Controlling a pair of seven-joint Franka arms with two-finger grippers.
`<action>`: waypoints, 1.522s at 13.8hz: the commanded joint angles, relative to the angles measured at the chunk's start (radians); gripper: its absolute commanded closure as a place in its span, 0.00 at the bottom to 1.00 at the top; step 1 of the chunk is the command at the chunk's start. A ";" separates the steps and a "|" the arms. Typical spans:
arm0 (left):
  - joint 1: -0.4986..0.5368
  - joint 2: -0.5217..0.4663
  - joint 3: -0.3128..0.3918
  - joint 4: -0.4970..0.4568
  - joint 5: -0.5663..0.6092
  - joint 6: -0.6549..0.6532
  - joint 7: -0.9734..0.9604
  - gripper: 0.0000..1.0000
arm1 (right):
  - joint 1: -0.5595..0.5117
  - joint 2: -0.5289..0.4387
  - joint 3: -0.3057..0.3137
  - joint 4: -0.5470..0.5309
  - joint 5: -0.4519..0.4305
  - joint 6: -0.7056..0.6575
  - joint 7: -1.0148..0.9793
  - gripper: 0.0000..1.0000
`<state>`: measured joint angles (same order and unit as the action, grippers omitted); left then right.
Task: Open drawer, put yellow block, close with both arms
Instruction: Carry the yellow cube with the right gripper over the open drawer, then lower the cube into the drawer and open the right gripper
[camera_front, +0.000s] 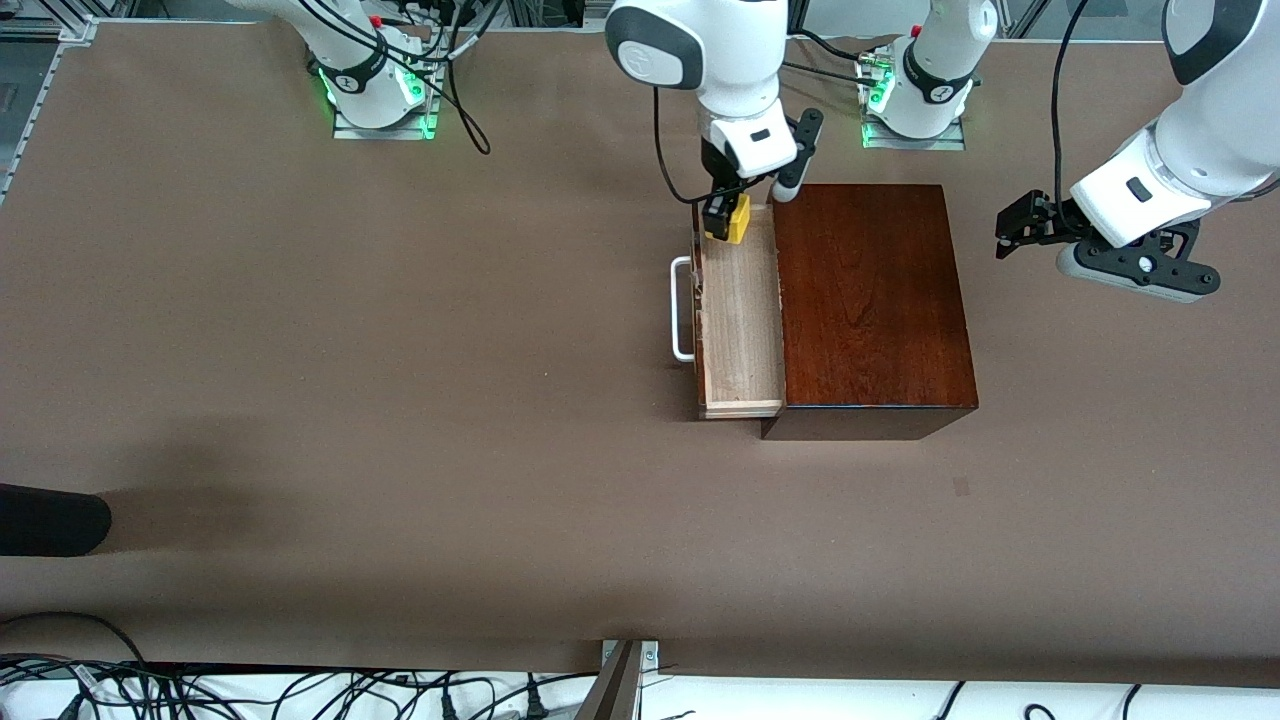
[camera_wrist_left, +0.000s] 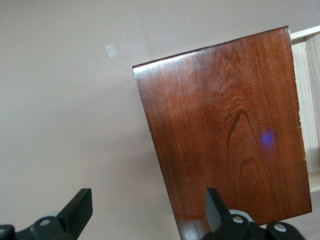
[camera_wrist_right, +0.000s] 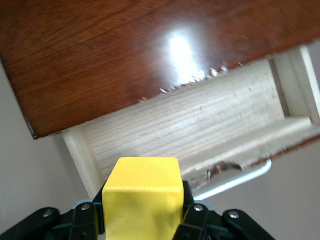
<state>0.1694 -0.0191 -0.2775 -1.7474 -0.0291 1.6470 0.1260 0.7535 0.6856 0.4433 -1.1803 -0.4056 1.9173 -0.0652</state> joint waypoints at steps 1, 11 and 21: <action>-0.004 0.024 -0.005 0.039 0.024 -0.026 0.015 0.00 | 0.009 0.026 -0.006 0.062 -0.019 -0.044 -0.154 1.00; -0.004 0.024 -0.005 0.040 0.023 -0.026 0.015 0.00 | 0.003 0.118 -0.021 0.100 -0.013 -0.001 -0.300 1.00; -0.004 0.024 -0.005 0.040 0.021 -0.026 0.015 0.00 | 0.020 0.196 -0.052 0.148 -0.021 0.055 -0.381 1.00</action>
<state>0.1694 -0.0135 -0.2789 -1.7448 -0.0283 1.6463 0.1260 0.7570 0.8613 0.3982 -1.0735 -0.4109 1.9909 -0.4291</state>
